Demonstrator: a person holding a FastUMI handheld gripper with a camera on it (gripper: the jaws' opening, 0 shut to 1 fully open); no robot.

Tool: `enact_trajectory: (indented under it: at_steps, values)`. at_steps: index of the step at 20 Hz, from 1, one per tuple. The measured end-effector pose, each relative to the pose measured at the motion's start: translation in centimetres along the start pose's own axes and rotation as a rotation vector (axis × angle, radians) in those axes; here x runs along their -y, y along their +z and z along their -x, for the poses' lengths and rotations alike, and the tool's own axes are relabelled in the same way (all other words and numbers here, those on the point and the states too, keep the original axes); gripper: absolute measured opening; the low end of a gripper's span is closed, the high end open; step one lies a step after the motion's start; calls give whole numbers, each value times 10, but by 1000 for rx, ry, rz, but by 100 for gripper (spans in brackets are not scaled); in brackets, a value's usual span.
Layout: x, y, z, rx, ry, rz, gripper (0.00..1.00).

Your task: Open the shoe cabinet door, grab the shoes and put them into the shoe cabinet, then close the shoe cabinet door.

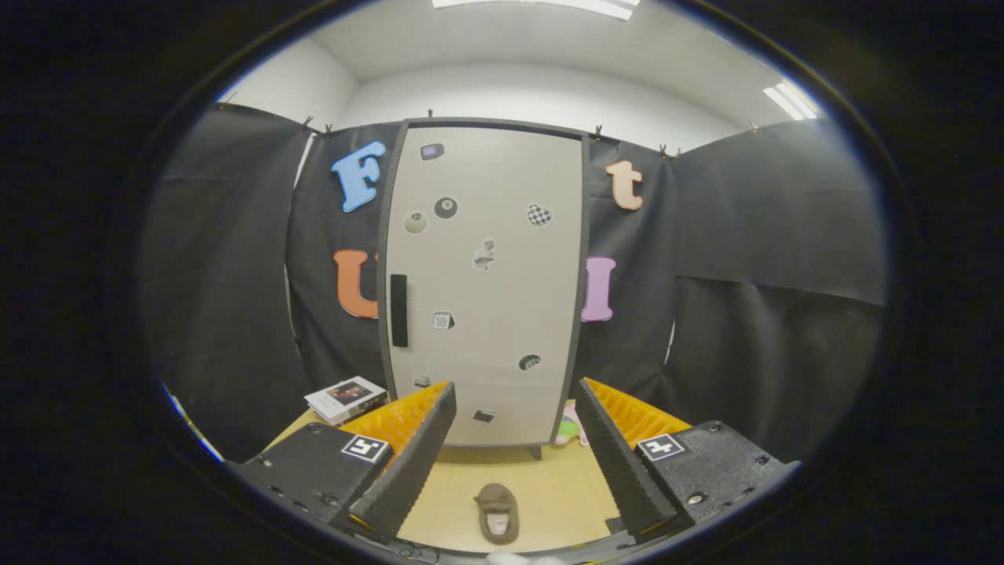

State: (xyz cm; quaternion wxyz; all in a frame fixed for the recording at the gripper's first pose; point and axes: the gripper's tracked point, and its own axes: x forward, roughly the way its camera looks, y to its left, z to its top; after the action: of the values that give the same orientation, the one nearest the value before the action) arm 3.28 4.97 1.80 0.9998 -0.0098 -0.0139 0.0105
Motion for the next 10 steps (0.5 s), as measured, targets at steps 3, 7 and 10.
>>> enact_trajectory:
  at_steps: [3, 7, 10]
  values:
    - [-32, 7, -37, 12, 53, -17, 100]
    - [-82, 17, -90, 14, 128, -47, 100]
    - [-114, 24, -130, 24, 160, -41, 100]
